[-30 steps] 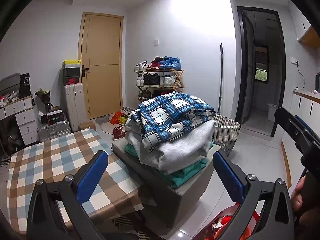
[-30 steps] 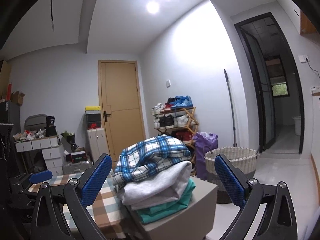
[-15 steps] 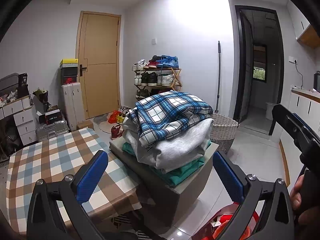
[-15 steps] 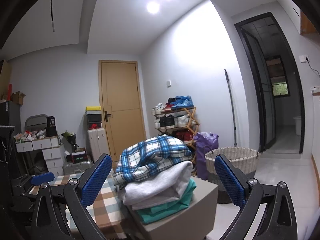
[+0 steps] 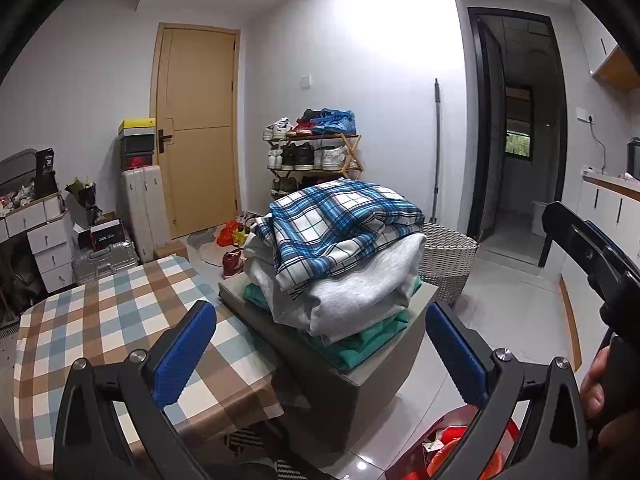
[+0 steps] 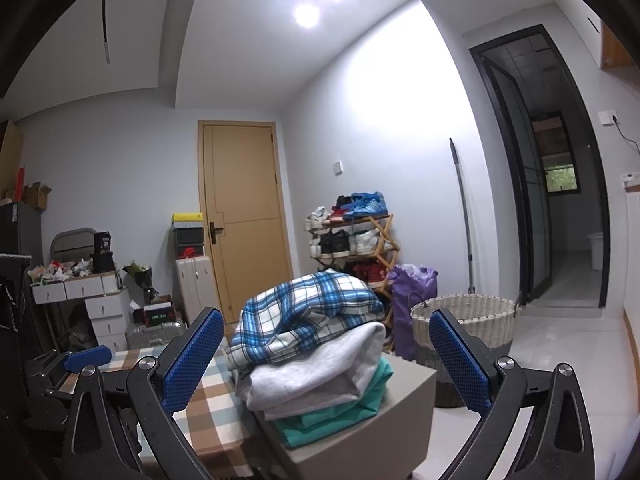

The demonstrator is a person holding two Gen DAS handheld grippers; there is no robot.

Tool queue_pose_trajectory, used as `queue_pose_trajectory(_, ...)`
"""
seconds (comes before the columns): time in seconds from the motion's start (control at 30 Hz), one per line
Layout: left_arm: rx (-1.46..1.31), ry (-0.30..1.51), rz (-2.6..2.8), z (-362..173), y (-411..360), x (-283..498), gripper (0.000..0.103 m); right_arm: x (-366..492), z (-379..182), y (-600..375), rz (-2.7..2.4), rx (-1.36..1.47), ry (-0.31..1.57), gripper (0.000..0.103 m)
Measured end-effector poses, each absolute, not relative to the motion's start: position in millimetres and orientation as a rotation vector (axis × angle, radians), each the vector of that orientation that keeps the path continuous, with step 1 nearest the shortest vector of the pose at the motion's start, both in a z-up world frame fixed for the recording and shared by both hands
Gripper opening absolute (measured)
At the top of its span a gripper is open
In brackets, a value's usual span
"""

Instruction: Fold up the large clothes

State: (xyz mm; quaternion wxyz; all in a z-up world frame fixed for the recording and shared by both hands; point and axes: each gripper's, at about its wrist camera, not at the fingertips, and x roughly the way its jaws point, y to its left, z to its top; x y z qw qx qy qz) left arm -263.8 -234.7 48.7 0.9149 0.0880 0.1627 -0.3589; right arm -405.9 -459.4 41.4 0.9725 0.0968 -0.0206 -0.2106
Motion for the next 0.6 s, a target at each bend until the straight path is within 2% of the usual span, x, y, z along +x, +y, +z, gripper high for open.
queue_pose_trajectory(0.6, 0.17, 0.336, -0.751, 48.2, -228.4, -262.1, 0.102, -398.3, 41.5, -461.9, -0.42, 0.2, -0.022, 0.103)
